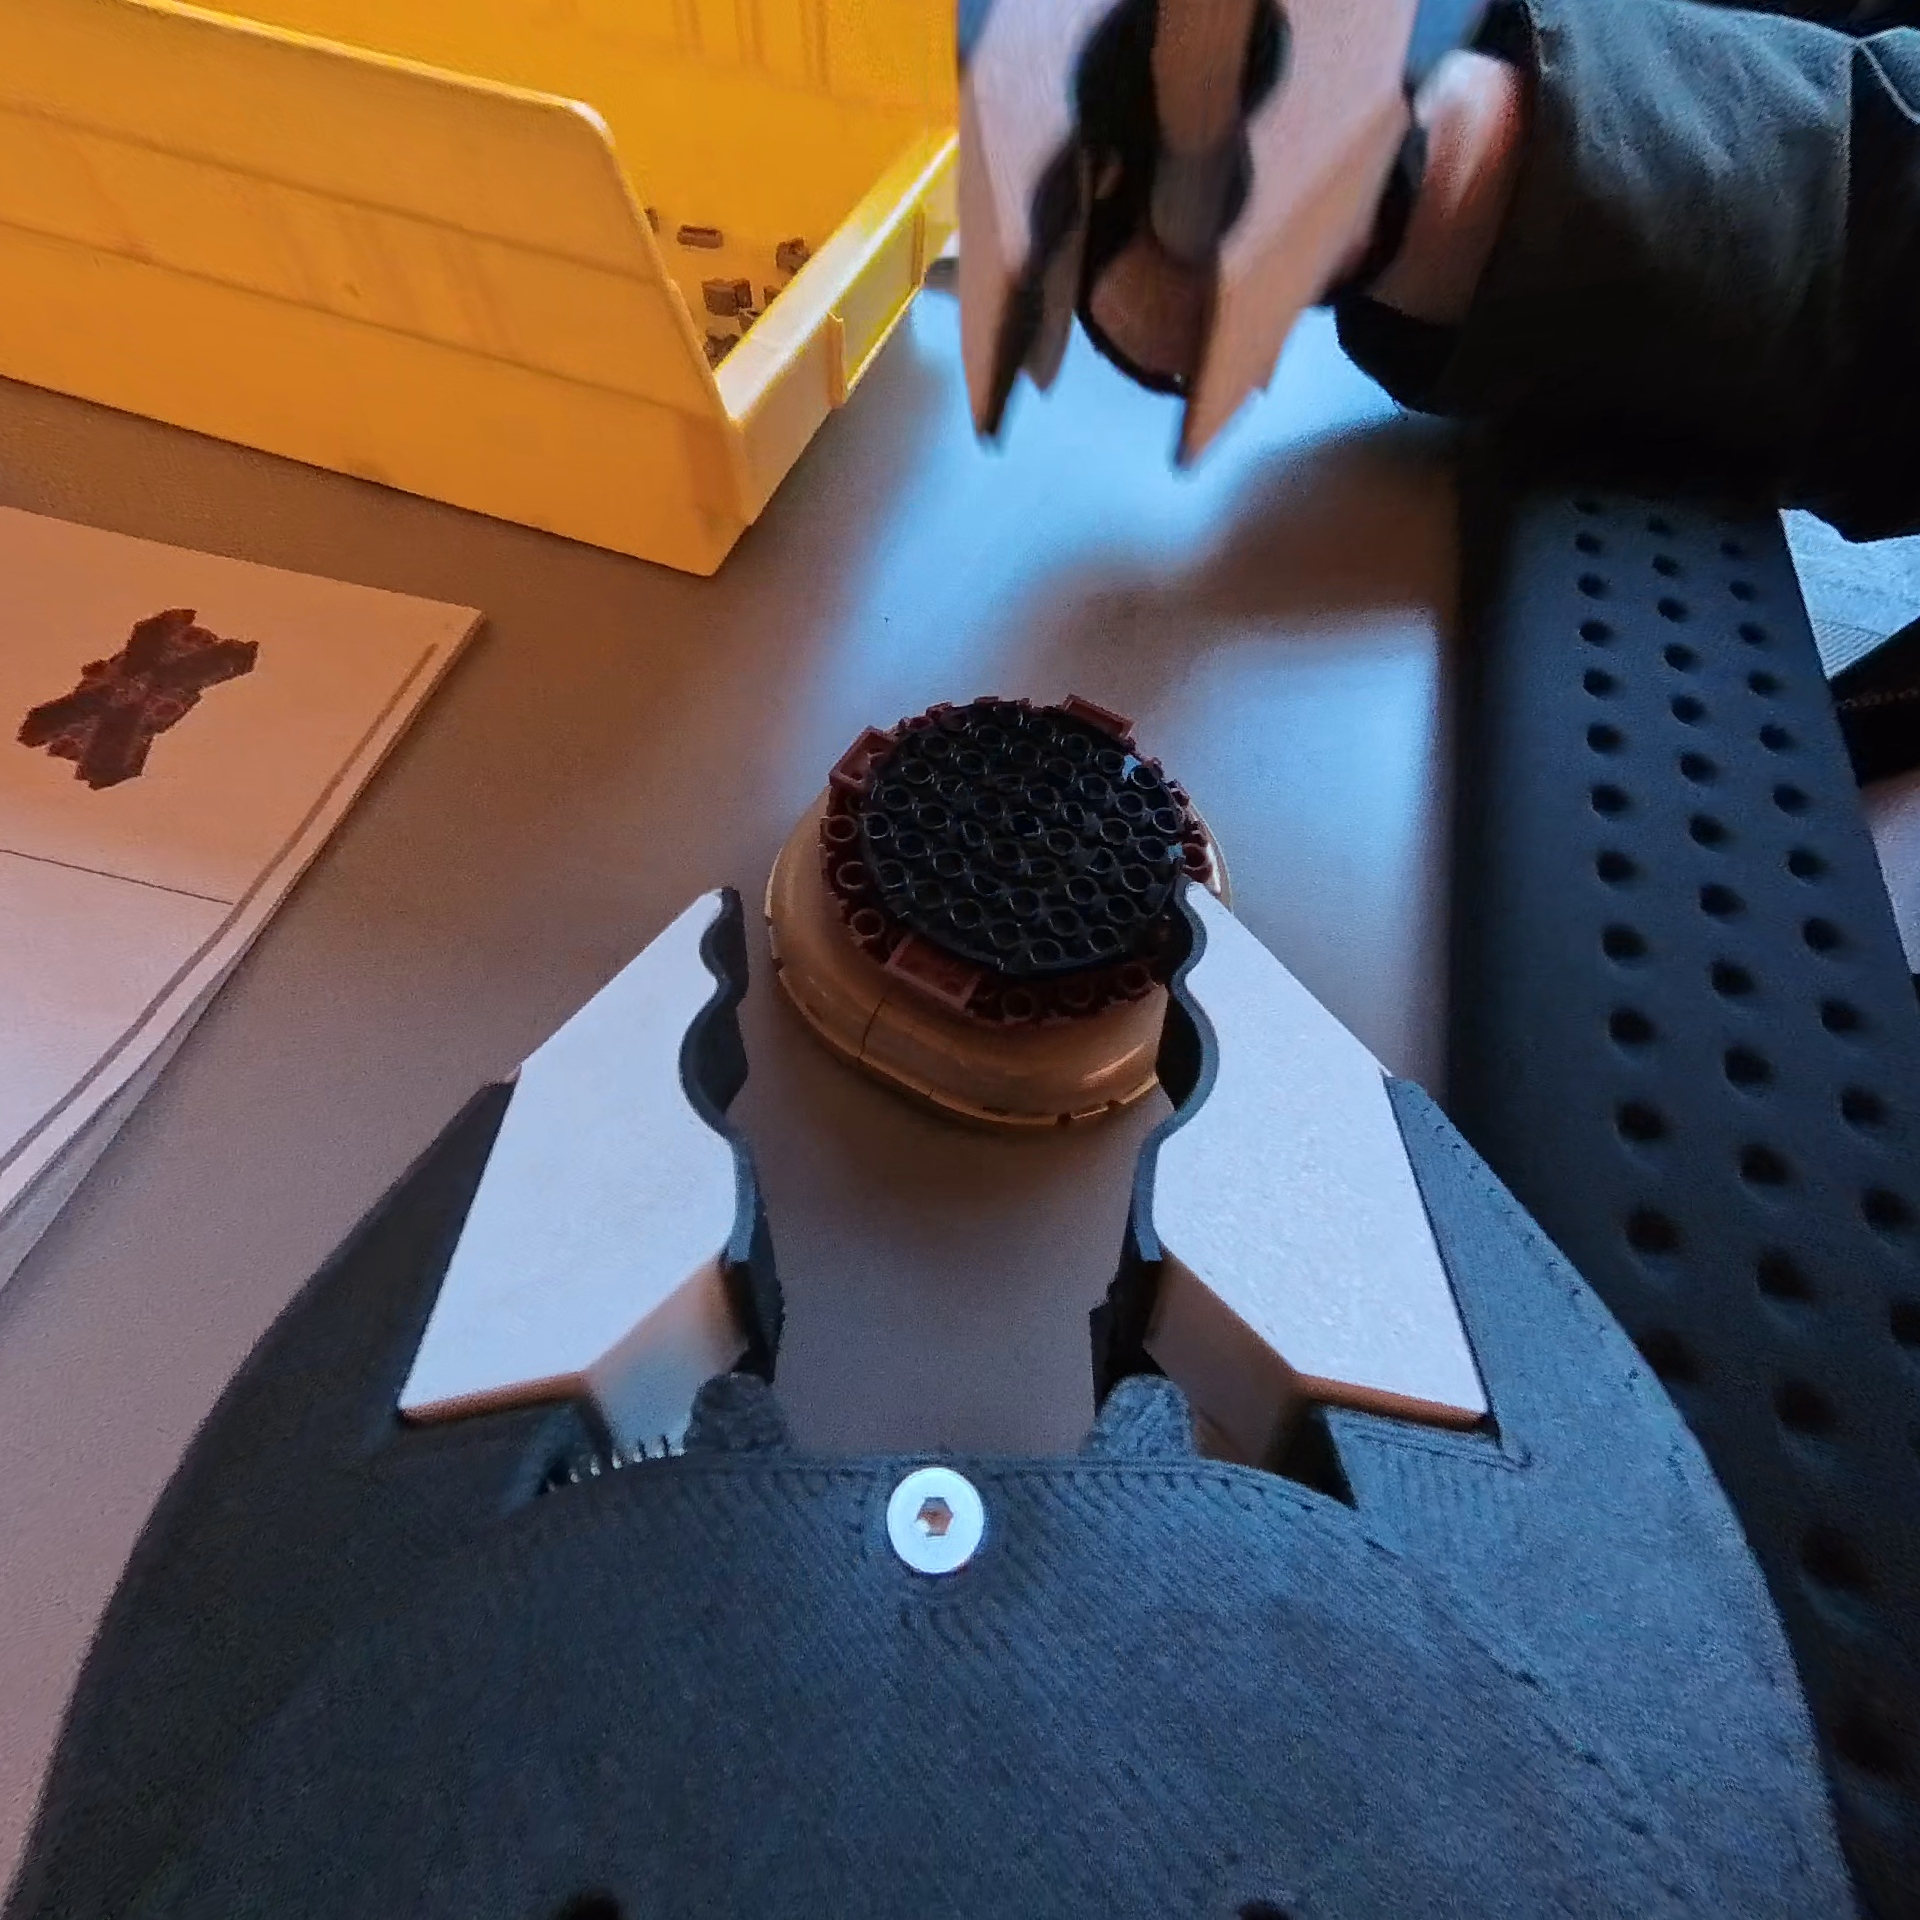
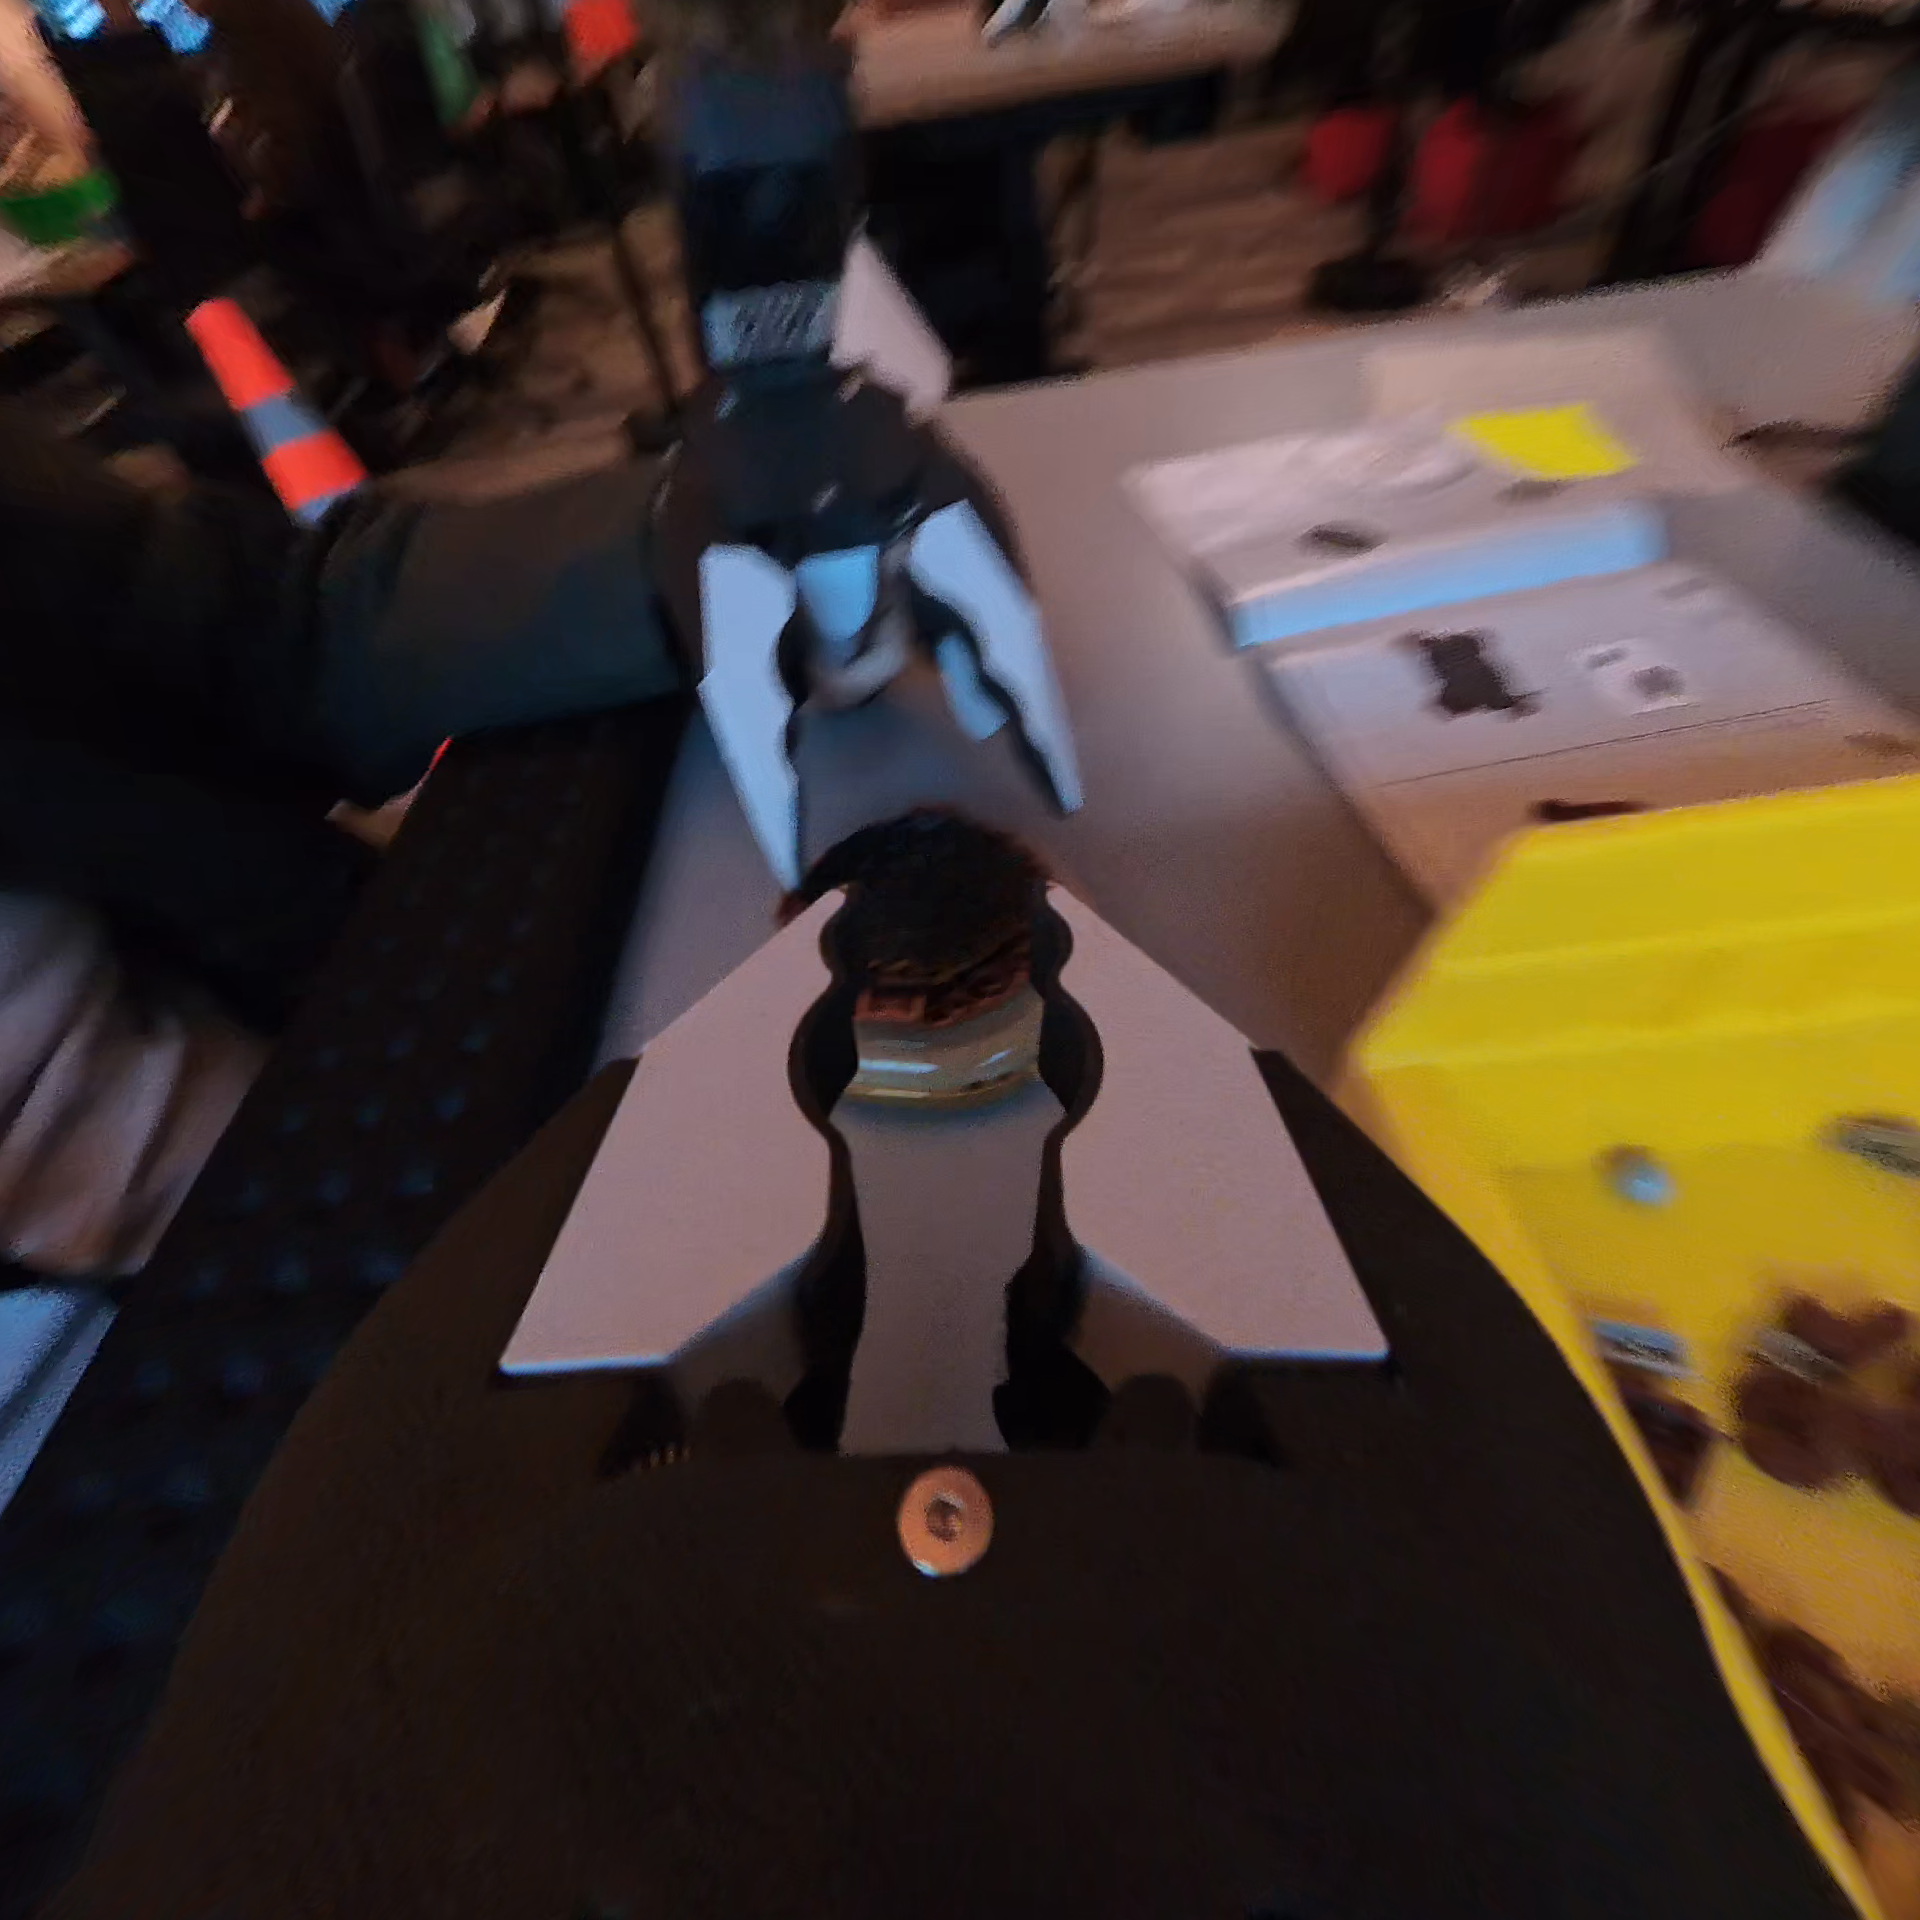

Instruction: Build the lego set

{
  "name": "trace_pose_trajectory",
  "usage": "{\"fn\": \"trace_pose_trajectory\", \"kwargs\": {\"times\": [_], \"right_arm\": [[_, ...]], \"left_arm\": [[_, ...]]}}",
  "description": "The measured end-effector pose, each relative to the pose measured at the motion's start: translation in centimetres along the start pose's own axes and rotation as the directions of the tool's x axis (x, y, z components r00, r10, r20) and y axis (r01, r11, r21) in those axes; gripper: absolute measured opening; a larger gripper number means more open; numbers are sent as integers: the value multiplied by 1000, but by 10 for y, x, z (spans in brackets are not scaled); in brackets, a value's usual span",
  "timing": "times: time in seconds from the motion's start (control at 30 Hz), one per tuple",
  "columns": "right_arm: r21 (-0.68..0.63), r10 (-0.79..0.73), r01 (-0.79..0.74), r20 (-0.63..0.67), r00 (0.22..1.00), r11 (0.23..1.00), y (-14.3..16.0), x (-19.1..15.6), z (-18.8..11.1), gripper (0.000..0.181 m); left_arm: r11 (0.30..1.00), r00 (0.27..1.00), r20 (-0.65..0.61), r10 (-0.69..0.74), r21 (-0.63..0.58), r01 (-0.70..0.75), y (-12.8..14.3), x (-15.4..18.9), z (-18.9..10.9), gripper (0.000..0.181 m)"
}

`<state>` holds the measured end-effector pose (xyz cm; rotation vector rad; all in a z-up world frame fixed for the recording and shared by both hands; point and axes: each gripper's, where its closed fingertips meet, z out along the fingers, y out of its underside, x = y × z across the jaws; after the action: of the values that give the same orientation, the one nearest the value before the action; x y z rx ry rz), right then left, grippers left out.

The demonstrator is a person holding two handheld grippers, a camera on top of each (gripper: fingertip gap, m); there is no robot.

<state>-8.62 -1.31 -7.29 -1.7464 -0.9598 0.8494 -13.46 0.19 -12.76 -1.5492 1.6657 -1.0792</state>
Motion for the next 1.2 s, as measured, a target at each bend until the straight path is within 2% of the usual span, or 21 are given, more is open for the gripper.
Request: {"fn": "trace_pose_trajectory", "kwargs": {"times": [0.07,0.2,0.33,0.53,0.67,0.83,0.97,1.1,1.2], "right_arm": [[-106,-5,10,46,999,994,20,-10,15,32],[-227,-73,74,14,997,971,44,-7,25,41],[-229,-121,123,23,992,966,45,-12,31,46],[-195,-369,351,-66,927,916,26,-13,36,45],[-227,-491,466,-69,868,855,27,-18,37,41],[-281,-571,539,-42,820,794,36,-22,42,32],[-308,-633,593,-43,773,744,37,-24,44,29],[-356,-732,672,-53,679,650,36,-25,44,28],[-400,-805,730,-32,593,554,39,-30,46,18]], "left_arm": [[1000,1000,-5,-7,2,7,0,0,0,78],[1000,1000,-11,0,2,0,-1,2,0,75],[1000,999,-24,25,-14,-25,1,7,3,78],[999,999,-40,31,-23,-32,1,10,7,84],[998,998,-34,46,-28,-47,0,11,12,92],[974,991,-11,131,-183,-131,20,14,27,108],[962,983,19,185,-210,-177,21,12,32,109],[962,983,21,184,-210,-175,21,12,33,109],[964,984,46,171,-213,-158,19,11,38,113]]}}
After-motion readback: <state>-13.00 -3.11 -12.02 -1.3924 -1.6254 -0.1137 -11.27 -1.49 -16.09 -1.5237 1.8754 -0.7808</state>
